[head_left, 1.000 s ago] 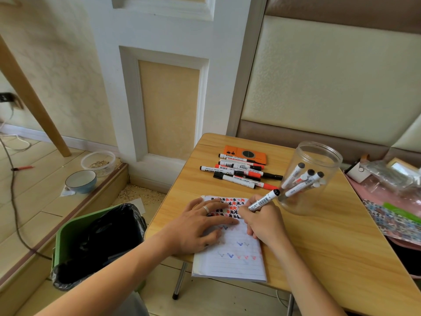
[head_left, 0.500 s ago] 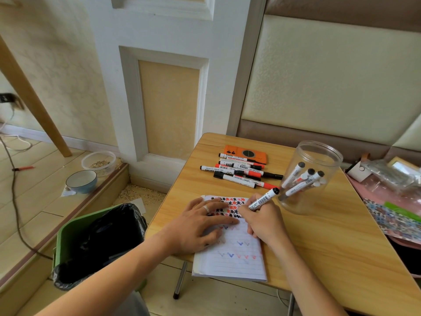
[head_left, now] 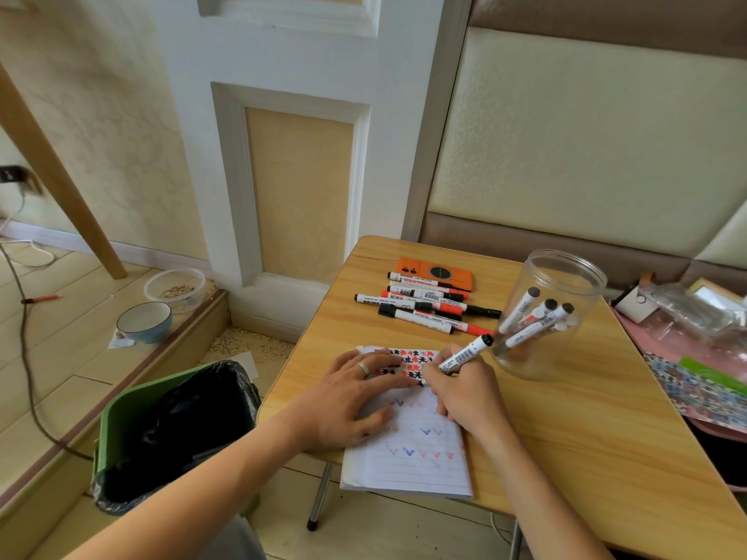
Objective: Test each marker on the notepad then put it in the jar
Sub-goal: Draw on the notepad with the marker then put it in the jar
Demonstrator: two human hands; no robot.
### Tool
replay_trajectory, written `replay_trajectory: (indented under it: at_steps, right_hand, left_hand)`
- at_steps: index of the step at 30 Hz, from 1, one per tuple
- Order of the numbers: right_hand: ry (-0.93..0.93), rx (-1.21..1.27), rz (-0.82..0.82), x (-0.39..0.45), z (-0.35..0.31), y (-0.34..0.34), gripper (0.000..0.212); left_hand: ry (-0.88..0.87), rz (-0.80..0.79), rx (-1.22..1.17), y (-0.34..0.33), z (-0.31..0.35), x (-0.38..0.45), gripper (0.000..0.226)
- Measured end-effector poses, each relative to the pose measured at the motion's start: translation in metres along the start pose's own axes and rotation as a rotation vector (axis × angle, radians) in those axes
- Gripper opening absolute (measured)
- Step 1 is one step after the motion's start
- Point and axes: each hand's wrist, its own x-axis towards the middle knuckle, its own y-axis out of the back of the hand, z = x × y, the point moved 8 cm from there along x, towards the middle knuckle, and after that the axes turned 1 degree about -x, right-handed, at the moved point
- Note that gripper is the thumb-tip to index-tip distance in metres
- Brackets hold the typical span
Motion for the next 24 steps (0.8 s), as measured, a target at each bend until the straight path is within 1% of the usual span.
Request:
replay_trajectory:
  at_steps: [2,5,7,9,12,14,15,17,21,24]
  right_hand:
    - [0.009,-0.009,-0.010,0.000,0.000,-0.001,0.015]
    - [0.013,-0.003,-0.013,0.000,0.000,-0.002,0.015]
    - [0.018,0.008,-0.009,-0.001,-0.001,-0.001,0.015]
    - [0.031,0.045,0.016,-0.003,-0.003,0.002,0.015]
    - [0.036,0.151,0.034,-0.009,-0.008,0.001,0.016]
    - [0.003,0.313,-0.021,-0.015,-0.010,-0.009,0.016]
    - [-0.013,0.383,-0.056,-0.018,-0.012,-0.015,0.017]
    - [-0.026,0.432,-0.102,-0.024,-0.015,-0.025,0.019]
    - [-0.038,0.422,-0.117,-0.026,-0.014,-0.031,0.025]
    - [-0.028,0.416,-0.120,-0.027,-0.015,-0.031,0.024]
  left_hand:
    - [0.001,0.071,-0.015,0.004,-0.001,-0.001,0.050]
    - [0.077,0.164,-0.026,0.011,-0.007,-0.005,0.047]
    - [0.118,0.184,-0.006,0.013,-0.009,-0.007,0.044]
    - [0.130,0.179,0.014,0.013,-0.008,-0.007,0.035]
    - [0.119,0.223,-0.030,0.016,-0.006,-0.008,0.018]
    - [0.096,0.270,-0.056,0.021,-0.005,-0.009,0.013]
    - [0.081,0.288,-0.062,0.022,-0.003,-0.009,0.012]
    - [0.062,0.309,-0.102,0.025,-0.002,-0.011,0.014]
    - [0.070,0.335,-0.212,0.029,-0.001,-0.013,0.018]
    - [0.091,0.337,-0.270,0.030,-0.003,-0.014,0.023]
